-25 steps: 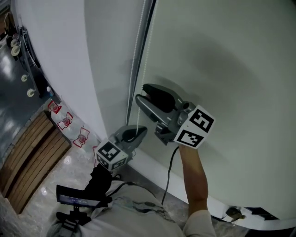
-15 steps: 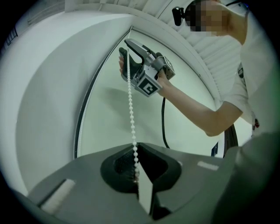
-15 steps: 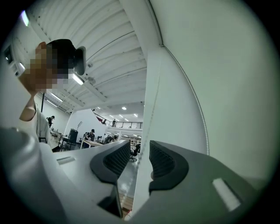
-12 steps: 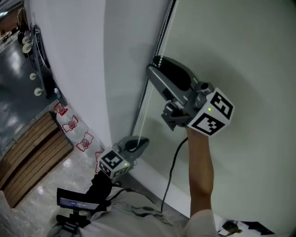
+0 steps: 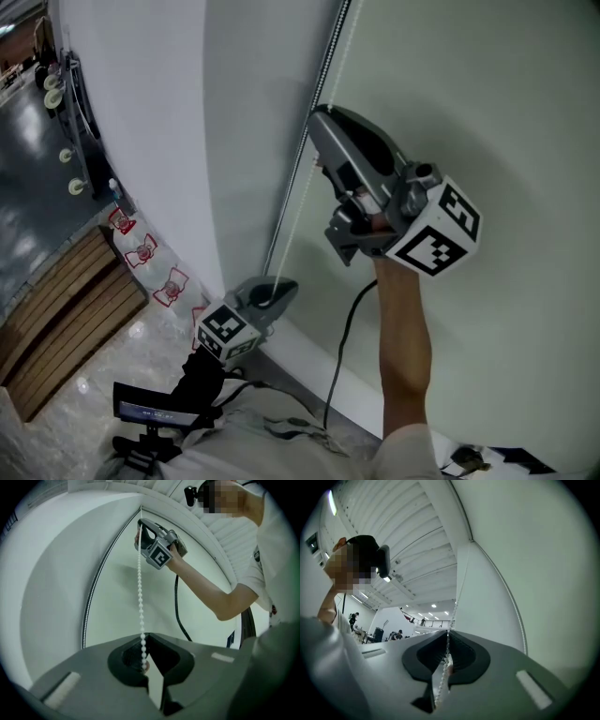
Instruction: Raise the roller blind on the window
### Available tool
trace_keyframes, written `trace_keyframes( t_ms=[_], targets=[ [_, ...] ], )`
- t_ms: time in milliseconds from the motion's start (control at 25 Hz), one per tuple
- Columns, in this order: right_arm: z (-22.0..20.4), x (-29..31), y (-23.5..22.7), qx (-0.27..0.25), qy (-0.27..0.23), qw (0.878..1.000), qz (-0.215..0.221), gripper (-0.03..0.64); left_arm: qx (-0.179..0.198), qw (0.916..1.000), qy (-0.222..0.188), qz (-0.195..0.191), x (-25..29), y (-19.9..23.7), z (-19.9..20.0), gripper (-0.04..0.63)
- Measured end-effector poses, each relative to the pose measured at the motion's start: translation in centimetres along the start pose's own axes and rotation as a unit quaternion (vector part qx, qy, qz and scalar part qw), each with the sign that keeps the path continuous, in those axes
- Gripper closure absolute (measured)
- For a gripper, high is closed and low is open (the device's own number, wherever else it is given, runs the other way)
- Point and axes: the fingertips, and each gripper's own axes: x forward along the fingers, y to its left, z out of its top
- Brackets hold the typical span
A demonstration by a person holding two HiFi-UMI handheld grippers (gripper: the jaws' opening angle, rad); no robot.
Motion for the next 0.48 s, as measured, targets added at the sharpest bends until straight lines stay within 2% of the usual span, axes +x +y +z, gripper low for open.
trace_keyframes(
  t_ms=[480],
  targets=[
    [-0.4, -2.0, 1.9, -0.011, 0.014, 1.0, -0.018, 0.603, 0.014, 0.9999, 0.001, -0.006, 0.3, -0.3, 0.6, 0.597]
  ],
)
